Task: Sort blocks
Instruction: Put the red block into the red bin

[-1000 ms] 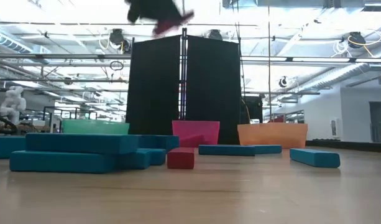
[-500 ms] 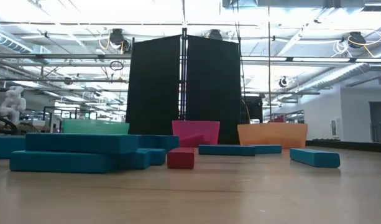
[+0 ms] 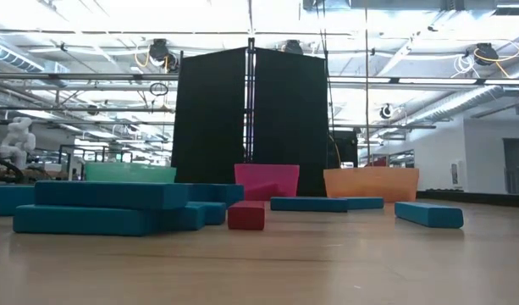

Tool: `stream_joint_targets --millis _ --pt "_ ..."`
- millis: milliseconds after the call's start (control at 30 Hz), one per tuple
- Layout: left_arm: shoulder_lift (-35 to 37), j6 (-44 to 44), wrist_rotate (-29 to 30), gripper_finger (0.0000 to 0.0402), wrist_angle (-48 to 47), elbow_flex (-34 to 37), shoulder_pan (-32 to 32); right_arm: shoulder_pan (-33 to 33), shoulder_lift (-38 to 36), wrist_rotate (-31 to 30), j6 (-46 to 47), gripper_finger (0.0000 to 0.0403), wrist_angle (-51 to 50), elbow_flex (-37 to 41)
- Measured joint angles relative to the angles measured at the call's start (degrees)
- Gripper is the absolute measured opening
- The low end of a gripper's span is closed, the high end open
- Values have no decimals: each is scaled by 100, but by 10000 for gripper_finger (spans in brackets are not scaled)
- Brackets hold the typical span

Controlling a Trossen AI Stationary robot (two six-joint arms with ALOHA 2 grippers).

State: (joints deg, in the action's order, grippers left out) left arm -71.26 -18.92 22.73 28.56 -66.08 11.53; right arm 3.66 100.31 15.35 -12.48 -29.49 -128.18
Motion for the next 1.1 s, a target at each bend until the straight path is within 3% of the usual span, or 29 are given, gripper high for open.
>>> stream_joint_targets --millis 533,1100 --pt "-2 1 -3 133 -36 0 0 0 63 155 432 306 72 -9" --pt "-2 22 -151 133 -33 0 15 0 66 151 434 227 -261 -7"
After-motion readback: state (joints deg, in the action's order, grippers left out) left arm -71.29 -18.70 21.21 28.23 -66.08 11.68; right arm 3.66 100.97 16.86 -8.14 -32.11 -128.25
